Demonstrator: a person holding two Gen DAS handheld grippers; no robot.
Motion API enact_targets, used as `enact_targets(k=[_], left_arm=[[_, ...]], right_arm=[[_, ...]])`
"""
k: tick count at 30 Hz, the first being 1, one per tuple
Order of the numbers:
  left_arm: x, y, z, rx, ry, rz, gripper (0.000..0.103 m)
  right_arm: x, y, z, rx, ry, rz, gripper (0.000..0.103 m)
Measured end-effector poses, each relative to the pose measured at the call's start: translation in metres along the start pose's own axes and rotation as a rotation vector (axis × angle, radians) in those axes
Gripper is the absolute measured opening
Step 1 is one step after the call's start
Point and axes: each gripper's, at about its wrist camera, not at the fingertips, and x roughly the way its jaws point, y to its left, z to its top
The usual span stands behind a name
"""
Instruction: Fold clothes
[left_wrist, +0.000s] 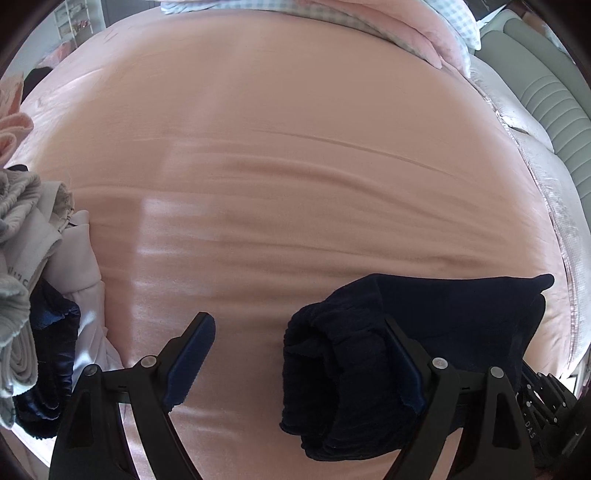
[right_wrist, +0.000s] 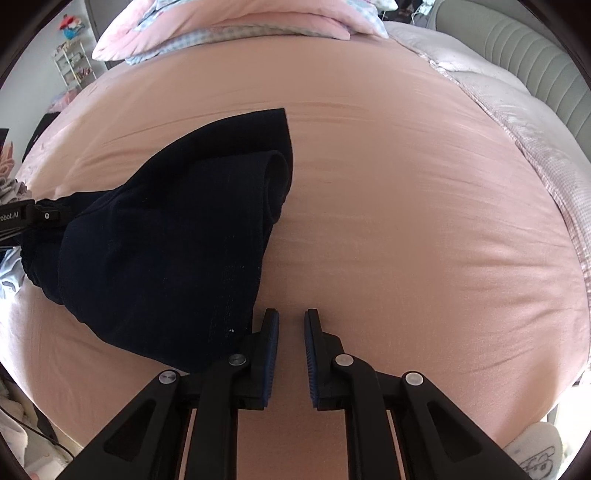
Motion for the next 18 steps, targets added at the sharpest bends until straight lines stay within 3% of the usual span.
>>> enact_targets(k=[2,6,10,14,18], left_arm=[[-0.008,-0.004,-0.001,-0.005,0.004,-0.031,0.088],[-0.037,0.0,-0.004,-0.086,-0.032,-0.207,0.088],[-0.067,0.002,-0.018,-0.051,-0.109,-0.209,0.088],[-0.074,0.001,-0.042,-0.001,-0.12,-0.21,0.088],[-0.067,0.0,-0.054,0.054,-0.115,-0.214,0.088]], right_arm=[[-0.002,-0.008,0.0,0.038,-0.003,0.042,0.015],[-0.01,-0.025,0.003,0.115,0.006,0.126,0.019],[-0.034,-0.036,0.003,0.15,-0.055,0.171,0.041],[-0.056,-0.043,-0.003,0.174,-0.105,0.244,0.057],[-0.07,-0.038,-0.017,0.145,-0.125,0.263,0.058]])
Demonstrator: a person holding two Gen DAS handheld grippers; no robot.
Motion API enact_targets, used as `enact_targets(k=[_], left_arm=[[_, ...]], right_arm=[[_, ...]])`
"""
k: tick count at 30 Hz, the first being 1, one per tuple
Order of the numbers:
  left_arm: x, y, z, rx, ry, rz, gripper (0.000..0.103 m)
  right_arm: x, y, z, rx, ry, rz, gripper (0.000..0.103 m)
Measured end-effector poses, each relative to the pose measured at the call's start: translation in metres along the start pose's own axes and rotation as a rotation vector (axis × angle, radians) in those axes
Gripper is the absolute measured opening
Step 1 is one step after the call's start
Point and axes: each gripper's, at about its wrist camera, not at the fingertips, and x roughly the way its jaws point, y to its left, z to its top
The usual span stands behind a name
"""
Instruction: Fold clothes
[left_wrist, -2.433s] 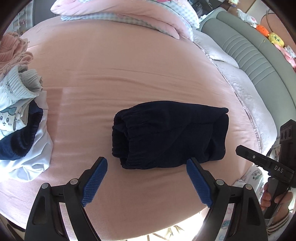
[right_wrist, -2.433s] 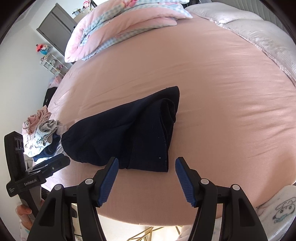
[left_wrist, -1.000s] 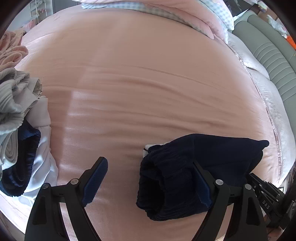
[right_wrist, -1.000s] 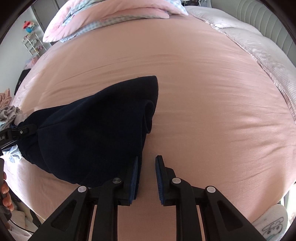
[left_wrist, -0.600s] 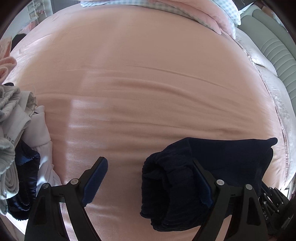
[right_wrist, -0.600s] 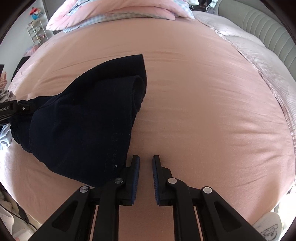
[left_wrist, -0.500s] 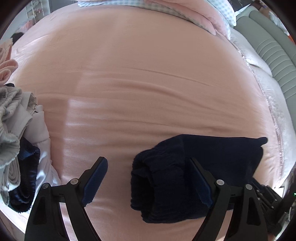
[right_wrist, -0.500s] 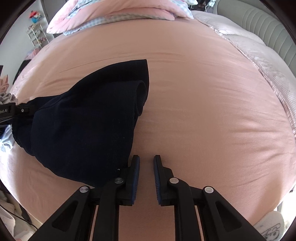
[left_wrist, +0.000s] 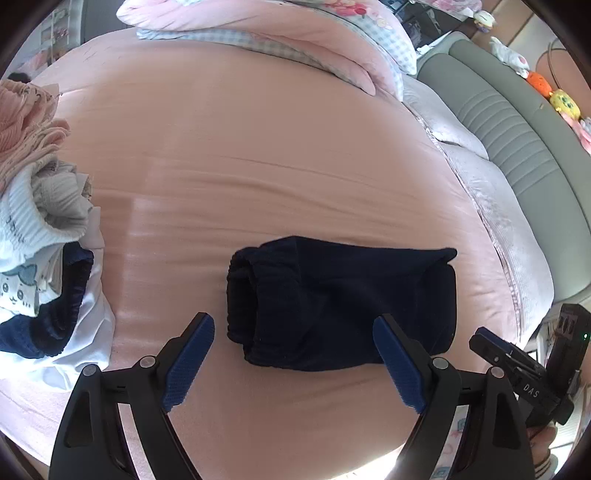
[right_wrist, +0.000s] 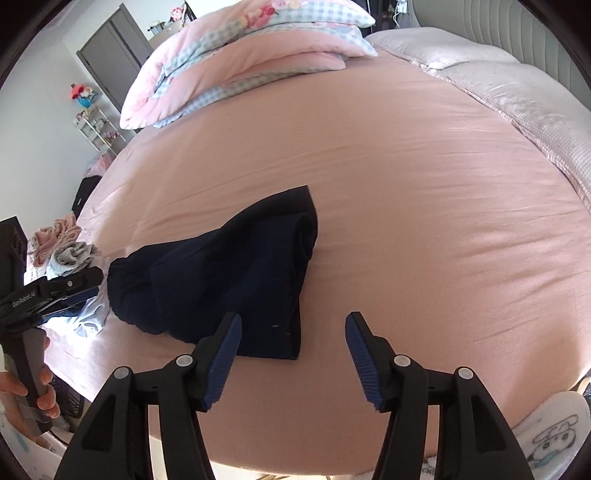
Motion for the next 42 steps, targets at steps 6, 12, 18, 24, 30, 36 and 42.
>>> enact_targets(k=[6,12,18,24,30,36,42], left_arm=[[0.003,0.006,-0.015,0.023,0.011,-0.056,0.088],[0.004,0.002,-0.014,0.037,-0.001,-0.051,0.089],[0.017,-0.015,-0.014,0.098,0.015,-0.051,0.089],[0.028,-0.03,-0.018,0.184,0.033,-0.012,0.089],[0.032,-0.032,-0.01,0.169,0.012,0.004,0.089],[0.043,-0.027,-0.004,0.119,0.019,0.05,0.089],[0.034,-0.017,-0.007,0.025,0.016,0.041,0.089]], right_arm=[[-0.016,-0.008,-0.035,-0.051,0.022,-0.02,0.059],[-0.009,0.008,-0.031,-0.149,0.03,-0.055,0.059],[-0.007,0.012,-0.033,-0.188,0.049,-0.083,0.059],[0.003,0.008,-0.035,-0.153,0.061,-0.101,0.059],[0.01,0.016,-0.031,-0.183,0.05,-0.161,0.059],[0.017,0.036,-0.032,-0.307,0.04,-0.239,0.059],[0.015,0.03,-0.031,-0.334,0.06,-0.248,0.059]])
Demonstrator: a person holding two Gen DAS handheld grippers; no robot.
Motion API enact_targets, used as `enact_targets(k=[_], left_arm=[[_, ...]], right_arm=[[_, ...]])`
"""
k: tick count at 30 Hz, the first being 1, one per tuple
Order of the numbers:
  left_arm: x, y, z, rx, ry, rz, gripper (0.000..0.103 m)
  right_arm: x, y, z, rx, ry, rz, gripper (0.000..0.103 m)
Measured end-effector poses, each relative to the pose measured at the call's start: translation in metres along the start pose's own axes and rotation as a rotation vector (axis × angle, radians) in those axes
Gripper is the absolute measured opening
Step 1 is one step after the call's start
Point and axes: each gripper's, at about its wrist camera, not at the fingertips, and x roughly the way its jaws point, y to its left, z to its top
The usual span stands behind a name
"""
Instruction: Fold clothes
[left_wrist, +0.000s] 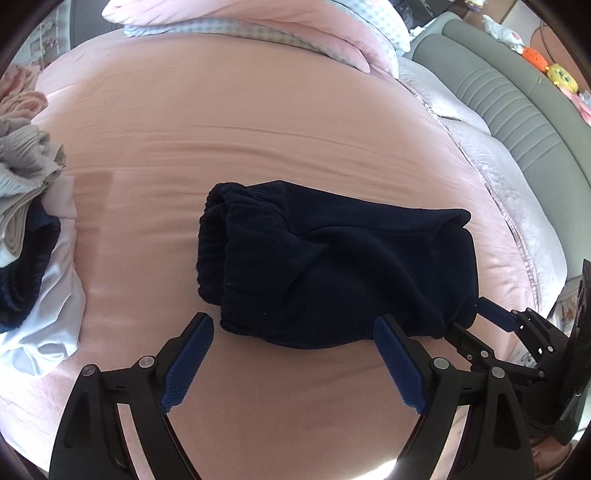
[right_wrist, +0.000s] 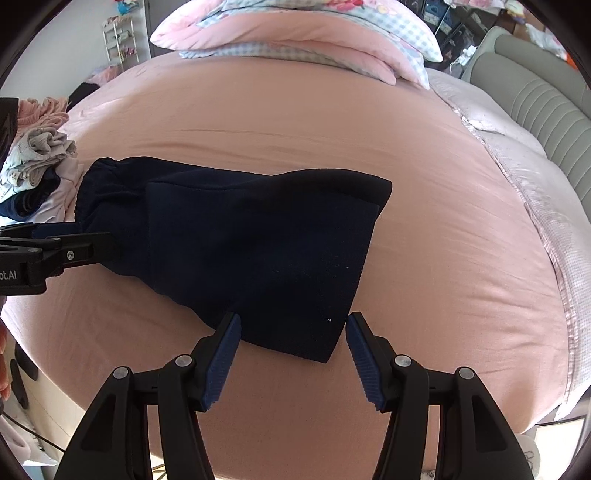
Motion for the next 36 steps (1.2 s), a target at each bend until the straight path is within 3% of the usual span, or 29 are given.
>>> enact_targets(k=[7,12,15,17,24,27,31,34,36], left_arm=[[-0.004,0.01,0.005,-0.011,0.001,0.05,0.089],[0.006,0.006,0.015,-0.021,0.014,-0.034,0.089],[0.018,-0.004,0.018,-0.005,0.02,0.019,0.089],[0.022,-0.007,0.017,-0.005,0.018,0.051,0.088],[0.029,0.012,0.011,-0.005,0.063,0.139,0.088],[0.029,0.025,0.013,-0.036,0.078,0.088,0.088],[0.029,0.016,0.021,0.016,0.104,0.129,0.089],[0.017,0.016,0.024,-0.039,0.107,0.072,0.088],[0.002,0.024,0.027,-0.123,0.07,-0.038,0.088]], right_arm=[[0.007,-0.001,0.003,0.059,0.012,0.039,0.059],[0.01,0.001,-0.001,0.048,0.006,0.013,0.059],[0.017,-0.002,-0.003,0.083,0.023,0.027,0.055],[0.02,0.001,-0.005,0.069,0.029,0.023,0.043],[0.021,0.005,-0.011,0.03,0.032,-0.027,0.043],[0.02,0.006,-0.013,0.017,0.031,-0.043,0.043],[0.017,0.014,-0.014,-0.04,0.022,-0.099,0.043],[0.014,0.017,-0.014,-0.079,0.027,-0.098,0.043],[0.008,0.012,-0.014,-0.071,0.033,-0.063,0.045]])
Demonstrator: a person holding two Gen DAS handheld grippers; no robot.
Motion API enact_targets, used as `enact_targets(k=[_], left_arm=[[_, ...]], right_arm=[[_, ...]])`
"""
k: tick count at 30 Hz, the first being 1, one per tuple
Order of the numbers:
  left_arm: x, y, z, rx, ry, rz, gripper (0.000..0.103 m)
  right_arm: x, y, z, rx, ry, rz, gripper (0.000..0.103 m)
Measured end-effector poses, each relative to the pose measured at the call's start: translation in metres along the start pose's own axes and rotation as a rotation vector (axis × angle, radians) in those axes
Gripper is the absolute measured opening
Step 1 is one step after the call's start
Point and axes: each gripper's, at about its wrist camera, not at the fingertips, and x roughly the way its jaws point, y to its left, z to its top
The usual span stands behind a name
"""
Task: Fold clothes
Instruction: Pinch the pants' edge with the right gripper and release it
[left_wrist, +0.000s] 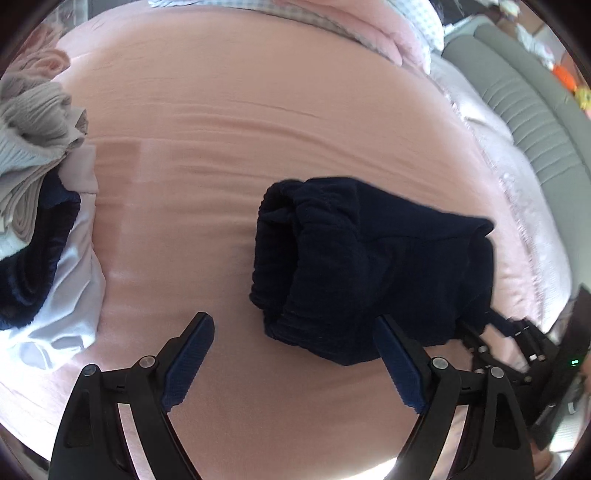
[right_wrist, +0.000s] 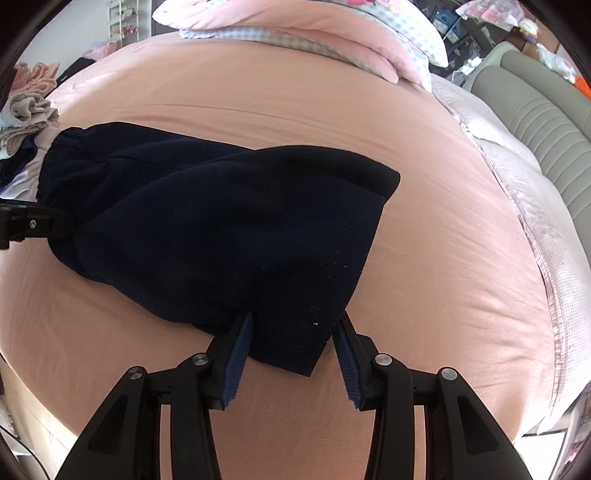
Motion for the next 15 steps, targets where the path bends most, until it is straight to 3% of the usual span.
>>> enact_targets(k=[2,5,9,12,15], left_arm=[[-0.016,0.003,0.0,-0.042,-0.051,-0.078,0.089],[-0.032,0.001,0.003,-0.06,-0.099,-0.075,0.089],[-0.041,-0.012,-0.002,-0.048,-0.097,-0.079,0.089],[-0.039,-0.02,-0.005,-0.052,-0.079,-0.123,0.089],[-0.035,-0.03,-0.012,-0.07,-0.044,-0.165,0.089]], right_arm=[[-0.006,-0.013,-0.003,0.085,0.014,0.066,0.045],[-0.016,-0.034,-0.008,0.239,0.01,0.189,0.046],[-0.036,-0.037,-0.011,0.245,-0.026,0.184,0.056],[-0.051,-0.033,-0.016,0.234,-0.048,0.191,0.057],[-0.062,-0.031,-0.024,0.271,-0.051,0.232,0.071]])
